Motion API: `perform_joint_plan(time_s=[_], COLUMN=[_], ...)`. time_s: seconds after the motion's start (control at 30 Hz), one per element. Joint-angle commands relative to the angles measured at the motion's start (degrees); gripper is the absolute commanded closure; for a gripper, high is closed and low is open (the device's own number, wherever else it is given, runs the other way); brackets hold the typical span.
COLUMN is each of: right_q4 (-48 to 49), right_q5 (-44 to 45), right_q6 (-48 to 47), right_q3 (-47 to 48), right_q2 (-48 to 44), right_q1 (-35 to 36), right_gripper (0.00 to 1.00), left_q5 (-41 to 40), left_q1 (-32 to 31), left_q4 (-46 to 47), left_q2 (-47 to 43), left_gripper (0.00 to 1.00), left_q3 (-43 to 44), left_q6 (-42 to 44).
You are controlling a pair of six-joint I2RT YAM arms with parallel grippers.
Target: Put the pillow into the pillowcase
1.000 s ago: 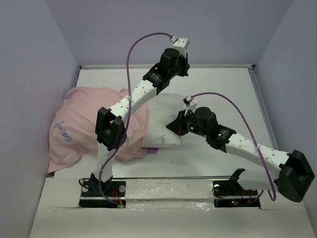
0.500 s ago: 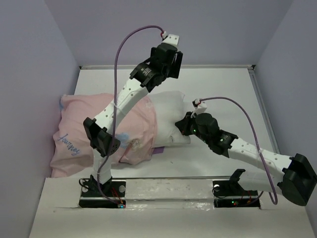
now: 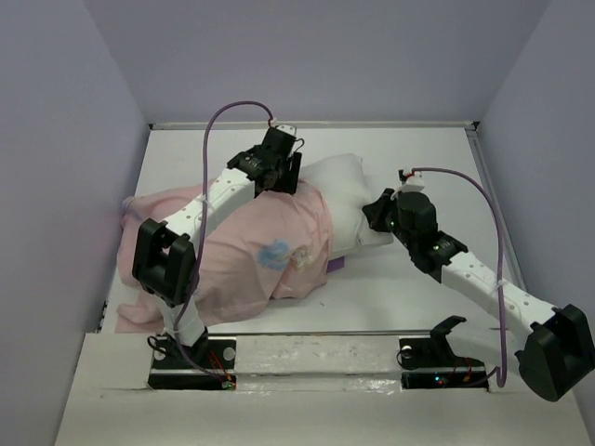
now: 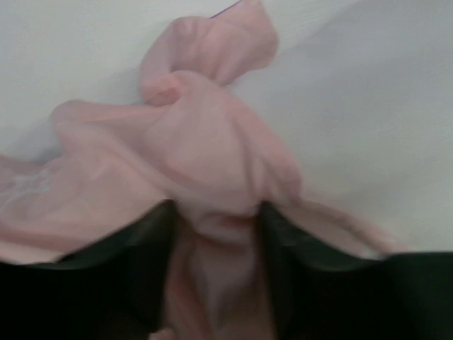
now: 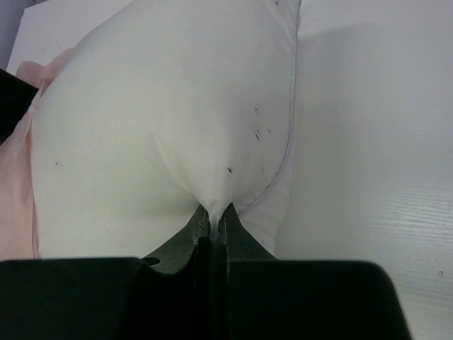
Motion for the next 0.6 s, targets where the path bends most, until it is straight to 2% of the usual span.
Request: perform_joint_plan(time_s=[0.0,0.03,0.1,0.13,0.17,0.2,0.23,0.27,0.3,0.33,0.37,0.43,0.5,0.53,0.57], right_q4=[4.5,4.7,5.4,5.7,5.6,5.0,4.8,4.7,4.5,4.3,4.3,4.3,4.3,4.5,5.0], right_q5=[-4.5,-5.7,-7.7,-7.6,-7.0,-6.3,-5.6,-4.9,-4.7,-4.5,-4.0,-2.7,-0.2,1.1,1.0], right_q6=[-0.3,0.2,1.5,1.6,1.6,1.4,1.2,1.1,1.1,1.2,1.3,2.3,3.0,4.3,4.9], right_q3=[0.1,-0.4,-2.5,-3.2,-3.5,-3.9,-3.9,-3.9,-3.8,-3.7,-3.7,-4.2,-4.6,-4.9,-5.0], right_q2=[-3.5,-3.9,-5.0,-5.8,-5.8,-6.5,-7.0,-7.4,-7.9,-8.0,-8.1,-7.6,-6.5,-5.6,-4.9], right_q1=[-0.2,-0.2,-0.2,-0.2,-0.2,-0.2,-0.2,-0.2,-0.2,0.4,0.4,0.4,0.4,0.4,0.4], right_gripper=[1.00,1.00,1.00,1.00,1.00,1.00,1.00,1.00,1.00,1.00,1.00,1.00,1.00,1.00,1.00], left_q5=[15.5,17.5,19.3,19.4,19.3,19.3,18.9,19.4,24.4,26.4,25.4,23.7,21.6,20.6,17.7], left_q1=[-1.1,-1.5,-4.1,-5.3,-6.3,-8.4,-9.3,-9.8,-9.1,-8.5,-8.4,-9.1,-9.6,-10.3,-10.7], left_q4=[10.2,11.7,13.2,10.3,8.0,5.6,3.3,1.9,6.4,11.9,18.7,17.6,8.5,5.6,5.2], left_q2=[9.1,11.7,20.6,24.3,28.1,37.6,43.1,48.4,48.7,46.5,45.0,45.1,49.3,47.9,45.1], left_gripper=[0.81,1.00,1.00,1.00,1.00,1.00,1.00,1.00,1.00,1.00,1.00,1.00,1.00,1.00,0.90], left_q3=[4.5,7.2,20.7,34.4,42.8,52.8,63.1,83.2,79.6,67.9,64.8,66.0,80.0,80.5,78.7], left_q6=[-2.6,-3.6,-3.8,-4.1,-4.1,-3.8,-4.3,-5.3,-7.6,-11.6,-11.7,-9.7,-7.0,-5.8,-4.8])
